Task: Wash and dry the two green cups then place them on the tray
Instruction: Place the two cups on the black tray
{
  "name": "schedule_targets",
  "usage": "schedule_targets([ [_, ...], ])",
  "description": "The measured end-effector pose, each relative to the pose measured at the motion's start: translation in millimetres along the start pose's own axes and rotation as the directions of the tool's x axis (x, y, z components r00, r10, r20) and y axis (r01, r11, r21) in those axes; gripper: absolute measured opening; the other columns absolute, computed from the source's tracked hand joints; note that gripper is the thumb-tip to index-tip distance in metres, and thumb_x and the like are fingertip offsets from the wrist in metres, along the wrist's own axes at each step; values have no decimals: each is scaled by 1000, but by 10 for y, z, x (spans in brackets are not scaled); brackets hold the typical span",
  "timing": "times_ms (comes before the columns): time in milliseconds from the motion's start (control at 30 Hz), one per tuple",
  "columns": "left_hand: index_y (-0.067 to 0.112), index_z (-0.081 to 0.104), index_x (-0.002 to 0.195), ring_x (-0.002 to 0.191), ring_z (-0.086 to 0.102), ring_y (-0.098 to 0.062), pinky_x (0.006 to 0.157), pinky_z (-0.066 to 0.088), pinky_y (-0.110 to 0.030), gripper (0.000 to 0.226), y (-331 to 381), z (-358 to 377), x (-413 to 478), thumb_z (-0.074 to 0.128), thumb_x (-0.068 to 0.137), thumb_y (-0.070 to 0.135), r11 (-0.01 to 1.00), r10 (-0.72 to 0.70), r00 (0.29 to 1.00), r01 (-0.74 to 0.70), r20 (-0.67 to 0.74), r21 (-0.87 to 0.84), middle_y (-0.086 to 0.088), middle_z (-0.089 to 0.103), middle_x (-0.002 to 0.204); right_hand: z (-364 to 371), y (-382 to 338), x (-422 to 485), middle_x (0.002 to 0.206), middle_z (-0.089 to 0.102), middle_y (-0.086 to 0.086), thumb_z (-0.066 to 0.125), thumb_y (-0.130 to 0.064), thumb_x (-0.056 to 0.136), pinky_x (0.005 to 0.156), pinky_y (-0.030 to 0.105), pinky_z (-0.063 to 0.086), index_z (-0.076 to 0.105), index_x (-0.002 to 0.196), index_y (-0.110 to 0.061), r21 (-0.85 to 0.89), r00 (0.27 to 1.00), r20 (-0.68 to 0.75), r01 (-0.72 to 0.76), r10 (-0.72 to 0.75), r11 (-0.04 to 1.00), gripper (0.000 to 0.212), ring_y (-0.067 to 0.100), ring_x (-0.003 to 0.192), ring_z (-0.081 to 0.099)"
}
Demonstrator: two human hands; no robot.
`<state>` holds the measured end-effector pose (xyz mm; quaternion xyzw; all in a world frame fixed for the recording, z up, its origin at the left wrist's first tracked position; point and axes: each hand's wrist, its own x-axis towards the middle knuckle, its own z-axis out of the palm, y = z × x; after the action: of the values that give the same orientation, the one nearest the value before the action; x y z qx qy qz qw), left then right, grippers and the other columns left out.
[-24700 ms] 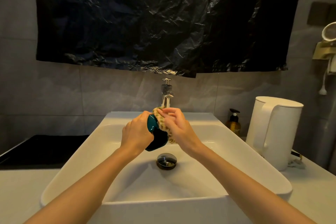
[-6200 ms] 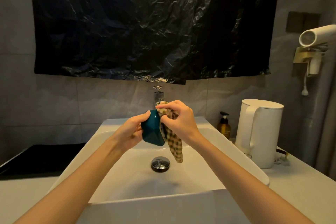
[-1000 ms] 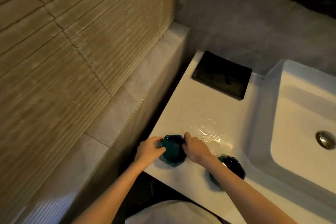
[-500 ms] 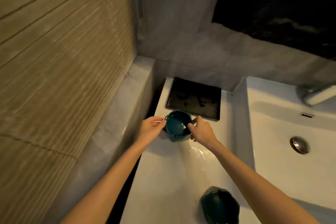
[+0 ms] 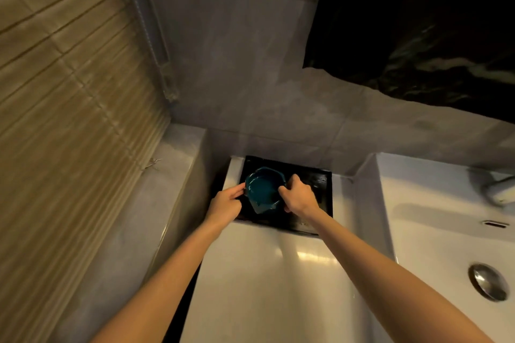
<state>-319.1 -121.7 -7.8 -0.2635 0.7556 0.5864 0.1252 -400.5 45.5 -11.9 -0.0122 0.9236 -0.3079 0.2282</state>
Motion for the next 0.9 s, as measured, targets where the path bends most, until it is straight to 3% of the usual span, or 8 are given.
schedule_targets([
  [167,23,44,139,130,42,-13,109,36,-41,62,-23,10,273,39,86,-8,1000,2,1000,-2,1,-12,0,49,139,52,16,363,98,65,16,48,-33,93,65,32,47,44,112,-9,-6,1000,17,8,-8,1000,31,35,79,66],
  [267,26,47,137,127,46,-12,107,40,-42,62,-34,1,387,42,85,-7,1000,12,999,-12,-32,-20,2,53,136,81,10,507,99,65,18,48,-34,94,69,37,51,44,113,-10,5,1000,23,17,-17,1000,31,36,81,65],
  [400,26,46,138,128,45,-15,107,39,-43,62,-28,1,474,43,85,-6,1000,-1,1000,0,-27,-30,4,52,137,106,1,634,109,63,21,47,-34,95,79,43,55,38,133,-11,18,999,32,23,-23,1000,46,39,88,65],
  [567,29,44,139,124,47,-13,104,42,-40,63,2,15,507,45,86,-4,1000,4,1000,-5,-24,-19,7,51,138,112,-3,683,111,63,20,44,-31,98,75,42,57,30,142,-13,13,999,31,15,-15,1000,50,36,83,66],
  [633,29,42,140,119,49,-12,101,45,-37,62,23,14,486,45,87,-4,1000,7,1000,-8,-19,-20,7,48,139,112,-22,651,113,62,19,43,-35,99,62,36,58,34,139,-13,43,1000,23,-1,0,999,47,32,74,68],
  [700,27,40,142,127,44,-15,106,41,-40,62,48,23,441,46,89,-4,1000,12,1000,-12,-2,-29,5,46,142,81,-39,580,109,63,18,42,-43,99,50,28,55,41,131,-10,60,1000,18,-16,15,998,46,26,62,68],
  [900,22,36,144,128,44,-15,108,37,-38,57,196,17,96,48,92,1,996,72,997,-72,-4,-45,3,43,144,-183,-42,166,82,68,11,46,-42,97,54,30,56,51,118,-11,82,998,-54,43,-38,996,38,20,51,67],
])
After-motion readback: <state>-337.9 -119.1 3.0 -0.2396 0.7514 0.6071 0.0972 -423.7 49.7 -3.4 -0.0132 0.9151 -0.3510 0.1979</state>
